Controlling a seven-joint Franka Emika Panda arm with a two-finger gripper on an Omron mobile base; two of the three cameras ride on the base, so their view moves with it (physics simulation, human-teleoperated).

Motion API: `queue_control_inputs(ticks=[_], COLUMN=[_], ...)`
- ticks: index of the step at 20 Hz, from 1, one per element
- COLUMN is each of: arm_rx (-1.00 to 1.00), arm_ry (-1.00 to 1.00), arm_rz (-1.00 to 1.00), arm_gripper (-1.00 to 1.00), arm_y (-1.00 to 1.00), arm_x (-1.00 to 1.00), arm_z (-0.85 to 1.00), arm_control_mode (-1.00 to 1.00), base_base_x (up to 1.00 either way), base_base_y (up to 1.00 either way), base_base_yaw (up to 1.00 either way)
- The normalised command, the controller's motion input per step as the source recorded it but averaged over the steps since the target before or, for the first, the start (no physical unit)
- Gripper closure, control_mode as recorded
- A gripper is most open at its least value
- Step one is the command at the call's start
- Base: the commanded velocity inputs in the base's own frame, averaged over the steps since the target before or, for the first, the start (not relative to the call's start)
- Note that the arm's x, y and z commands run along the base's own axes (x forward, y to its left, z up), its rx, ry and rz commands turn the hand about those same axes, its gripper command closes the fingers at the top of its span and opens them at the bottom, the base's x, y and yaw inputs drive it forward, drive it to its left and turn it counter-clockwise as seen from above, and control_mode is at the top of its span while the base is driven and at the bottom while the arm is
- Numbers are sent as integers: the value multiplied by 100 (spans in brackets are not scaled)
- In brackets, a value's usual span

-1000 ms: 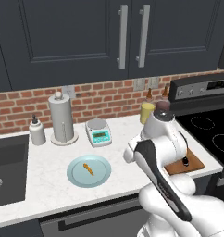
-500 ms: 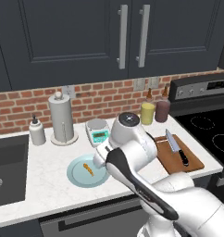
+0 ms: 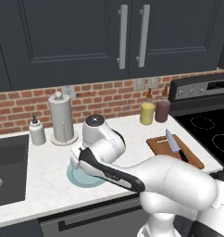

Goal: Pick up the knife from the drawer and place it on the cutting board. Then place the meat from the plate to the cutting board.

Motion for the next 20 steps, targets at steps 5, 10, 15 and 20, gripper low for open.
queue_control_inputs(ticks=[5,10,15,20], arm_rx=[-1,0,0,-1], arm_ry=[13,12,14,1], arm_rz=[0,0,0,0], arm_gripper=[-100,-100,-100,-100], arm_y=[-1,-1,0,0], arm_x=[36,22,22,29], arm_z=[-86,-50,-40,-31], arm_control_mode=[-100,-100,-100,-100], base_base_x=[0,0,0,0], base_base_y=[0,0,0,0], base_base_yaw=[0,0,0,0])
